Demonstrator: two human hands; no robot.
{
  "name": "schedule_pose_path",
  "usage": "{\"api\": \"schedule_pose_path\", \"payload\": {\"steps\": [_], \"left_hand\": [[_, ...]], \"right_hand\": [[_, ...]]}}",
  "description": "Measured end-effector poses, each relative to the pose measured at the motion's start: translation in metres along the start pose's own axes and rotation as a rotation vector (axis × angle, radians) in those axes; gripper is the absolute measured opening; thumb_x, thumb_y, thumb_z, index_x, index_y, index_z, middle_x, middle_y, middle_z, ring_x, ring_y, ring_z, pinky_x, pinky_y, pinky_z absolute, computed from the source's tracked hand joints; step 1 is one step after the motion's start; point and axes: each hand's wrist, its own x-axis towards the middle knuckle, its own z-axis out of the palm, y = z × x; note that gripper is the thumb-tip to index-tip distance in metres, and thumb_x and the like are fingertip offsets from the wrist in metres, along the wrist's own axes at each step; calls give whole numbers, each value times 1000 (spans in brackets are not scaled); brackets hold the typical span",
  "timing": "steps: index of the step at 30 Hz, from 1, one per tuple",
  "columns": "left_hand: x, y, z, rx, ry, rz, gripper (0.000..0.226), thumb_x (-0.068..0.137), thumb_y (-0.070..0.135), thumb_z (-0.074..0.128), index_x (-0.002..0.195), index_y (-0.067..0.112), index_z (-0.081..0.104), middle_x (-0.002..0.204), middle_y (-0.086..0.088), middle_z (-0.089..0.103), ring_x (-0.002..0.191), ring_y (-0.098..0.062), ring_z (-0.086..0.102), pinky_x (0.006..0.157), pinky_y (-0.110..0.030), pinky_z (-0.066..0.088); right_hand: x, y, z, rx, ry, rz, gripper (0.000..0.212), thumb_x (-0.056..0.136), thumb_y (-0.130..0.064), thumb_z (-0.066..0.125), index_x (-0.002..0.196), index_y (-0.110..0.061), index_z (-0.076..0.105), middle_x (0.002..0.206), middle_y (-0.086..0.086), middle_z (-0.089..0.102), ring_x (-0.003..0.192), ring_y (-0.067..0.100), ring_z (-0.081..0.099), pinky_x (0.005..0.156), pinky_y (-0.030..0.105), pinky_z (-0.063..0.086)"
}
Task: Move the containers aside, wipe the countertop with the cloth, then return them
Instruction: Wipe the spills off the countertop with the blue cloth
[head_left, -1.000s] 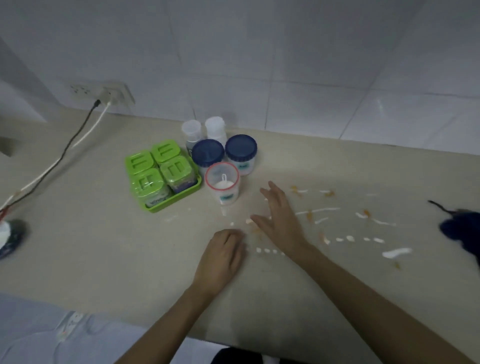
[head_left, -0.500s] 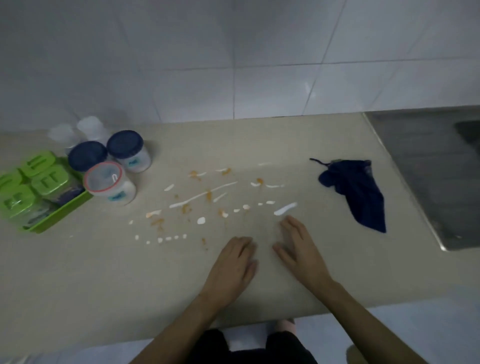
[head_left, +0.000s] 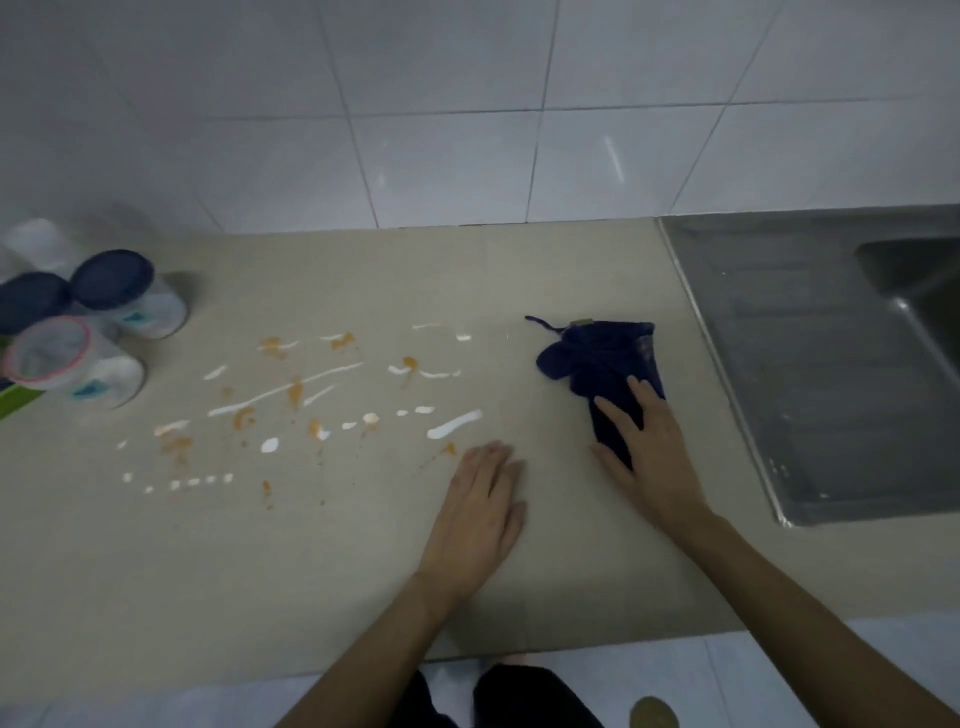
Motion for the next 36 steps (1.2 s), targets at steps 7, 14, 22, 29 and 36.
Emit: {"api": "schedule_pose_path", "payload": {"steps": [7, 14, 22, 29, 36], "left_hand": [[-33, -11, -5, 61, -23, -111, 42, 90, 26, 54, 127, 6, 54, 134, -13, 54, 131, -24, 39, 116, -39, 20], [-67, -39, -26, 42, -59, -257, 42, 93, 30, 49, 129, 8, 52, 139, -11, 49, 135, -23, 35, 120, -34, 12], [-101, -76, -47, -40, -46, -192, 42, 94, 30, 51, 128, 5, 55, 142, -11, 48, 137, -21, 34, 119, -35, 17], [-139, -131, -70, -26, -34, -123, 41, 90, 26, 56, 125, 5, 56, 141, -11, 49, 135, -24, 38, 114, -40, 27], [-148, -156, -81, -53, -2, -59, 39, 89, 21, 59, 123, 2, 59, 141, -12, 49, 136, -26, 38, 116, -41, 26]], "right_hand": [[55, 17, 6, 219, 130, 63, 79, 81, -51, 64, 143, -12, 34, 142, 3, 33, 124, 14, 37, 106, 25, 36], [53, 16, 29, 142, 120, 68, 53, 95, -41, 45, 144, -22, 36, 149, 15, 33, 129, 35, 40, 105, 46, 39], [21, -93, 58, 169, 65, 106, 50, 97, -36, 44, 144, -21, 36, 156, 10, 23, 142, 31, 25, 114, 48, 28], [5, -193, 102, -112, -149, -113, 54, 95, -48, 32, 141, -20, 39, 157, 11, 23, 146, 31, 17, 117, 50, 21], [43, -121, 73, -117, -87, 236, 39, 96, -32, 39, 130, -13, 47, 151, 11, 36, 142, 34, 24, 110, 54, 28]]}}
